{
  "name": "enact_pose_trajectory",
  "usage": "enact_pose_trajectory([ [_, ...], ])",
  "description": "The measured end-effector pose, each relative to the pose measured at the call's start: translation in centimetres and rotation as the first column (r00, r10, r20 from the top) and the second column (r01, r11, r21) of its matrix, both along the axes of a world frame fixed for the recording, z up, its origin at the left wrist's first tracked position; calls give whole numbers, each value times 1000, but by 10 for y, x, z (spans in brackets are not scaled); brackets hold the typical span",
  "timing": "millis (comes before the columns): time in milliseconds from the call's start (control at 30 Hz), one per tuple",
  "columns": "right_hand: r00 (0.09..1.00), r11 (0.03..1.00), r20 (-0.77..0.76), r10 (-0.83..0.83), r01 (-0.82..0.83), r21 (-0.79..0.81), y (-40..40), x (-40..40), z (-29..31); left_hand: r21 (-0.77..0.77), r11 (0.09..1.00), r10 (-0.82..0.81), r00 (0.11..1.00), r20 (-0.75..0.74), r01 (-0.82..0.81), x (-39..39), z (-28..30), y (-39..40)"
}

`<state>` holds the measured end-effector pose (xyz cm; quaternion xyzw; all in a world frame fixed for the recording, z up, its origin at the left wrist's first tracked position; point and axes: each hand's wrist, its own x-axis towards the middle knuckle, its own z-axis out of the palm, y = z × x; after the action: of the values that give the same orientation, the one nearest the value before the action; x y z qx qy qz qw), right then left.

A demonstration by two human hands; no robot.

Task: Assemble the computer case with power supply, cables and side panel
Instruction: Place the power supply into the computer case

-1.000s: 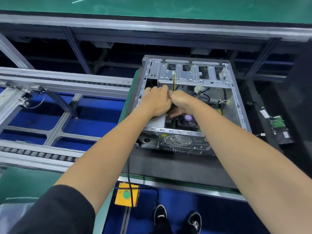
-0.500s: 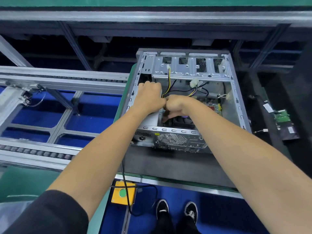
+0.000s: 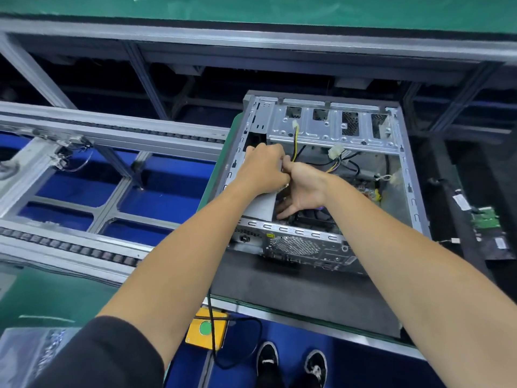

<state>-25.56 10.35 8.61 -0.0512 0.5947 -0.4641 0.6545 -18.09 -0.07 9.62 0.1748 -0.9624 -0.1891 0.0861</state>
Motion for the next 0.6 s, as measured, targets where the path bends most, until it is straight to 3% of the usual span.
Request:
enact_pose_trajectory([
  [367,978,996,-203,-55,40,-76,-4,10,6,128,991,-21,999,-34,25,-1,4,0],
  [533,939,995,-336,-74,48,-87,-6,13,13,168,986,-17,1000,-17,19,-4,5,0],
  [600,892,993,-440,-104,65,-104,-7,12,21,270,963,-10,998,-59,25,-4,10,-3],
])
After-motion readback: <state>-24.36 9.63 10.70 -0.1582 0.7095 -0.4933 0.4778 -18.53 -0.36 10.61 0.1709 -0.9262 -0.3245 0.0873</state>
